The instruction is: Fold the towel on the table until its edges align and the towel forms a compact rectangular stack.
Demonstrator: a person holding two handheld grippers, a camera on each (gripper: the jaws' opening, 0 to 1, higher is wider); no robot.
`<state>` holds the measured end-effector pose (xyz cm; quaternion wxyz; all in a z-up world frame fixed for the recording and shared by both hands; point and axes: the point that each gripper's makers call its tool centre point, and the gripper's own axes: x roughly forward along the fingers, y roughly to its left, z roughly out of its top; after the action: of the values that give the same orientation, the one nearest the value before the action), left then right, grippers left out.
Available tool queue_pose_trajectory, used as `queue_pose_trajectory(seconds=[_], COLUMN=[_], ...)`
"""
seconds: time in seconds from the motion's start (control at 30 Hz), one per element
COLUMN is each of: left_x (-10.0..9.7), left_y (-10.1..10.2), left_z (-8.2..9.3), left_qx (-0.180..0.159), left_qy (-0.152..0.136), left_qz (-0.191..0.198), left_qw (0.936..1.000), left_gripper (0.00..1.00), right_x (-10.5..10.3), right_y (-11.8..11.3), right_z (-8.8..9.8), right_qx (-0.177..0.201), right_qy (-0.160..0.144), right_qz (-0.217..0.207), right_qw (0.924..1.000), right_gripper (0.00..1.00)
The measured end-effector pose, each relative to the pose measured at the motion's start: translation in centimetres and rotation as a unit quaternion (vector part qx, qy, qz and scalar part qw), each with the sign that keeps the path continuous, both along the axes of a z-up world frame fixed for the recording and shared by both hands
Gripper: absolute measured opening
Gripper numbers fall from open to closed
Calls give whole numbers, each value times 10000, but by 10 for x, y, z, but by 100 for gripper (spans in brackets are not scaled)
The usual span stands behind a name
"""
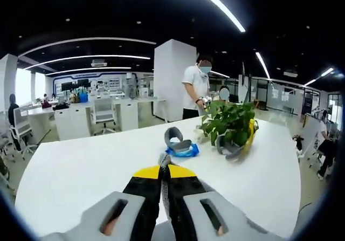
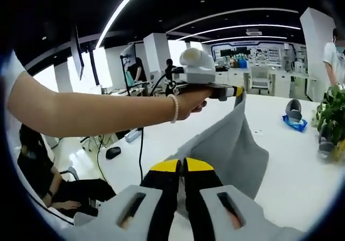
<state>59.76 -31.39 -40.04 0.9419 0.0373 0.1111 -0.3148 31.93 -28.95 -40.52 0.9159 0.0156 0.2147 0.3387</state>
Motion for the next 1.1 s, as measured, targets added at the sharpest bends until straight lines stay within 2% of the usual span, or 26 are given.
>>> queue_pose_trajectory(seconds=[0.3,0.5,0.67,0.8,0.87,0.93,1.1], left_x=[11,18,26,27,31,28,30], left_y=[28,43,58,68,82,80,99], left_z=[-16,-12,-13,-23,-26,-27,-41], left_qx=[-61,-7,40,53,5,2,38], left_qy=[128,5,11,50,97,109,175], left_qz=[161,124,138,158,213,222,304], left_qw=[9998,9999,9999,9998,9997,9997,9994], left_gripper=[3,3,3,3,3,3,3], right_x=[9,13,16,15,13,13,14], right_y=[27,50,67,78,81,84,92], right_z=[-7,-3,-6,-12,-15,-18,-29], right_qx=[124,174,203,192,184,219,168], right_qy=[164,116,134,202,238,298,406], right_qz=[280,526,682,821,855,892,997], right_qw=[9994,9984,9974,9962,9959,9953,9940], right_gripper=[0,0,0,0,0,0,0])
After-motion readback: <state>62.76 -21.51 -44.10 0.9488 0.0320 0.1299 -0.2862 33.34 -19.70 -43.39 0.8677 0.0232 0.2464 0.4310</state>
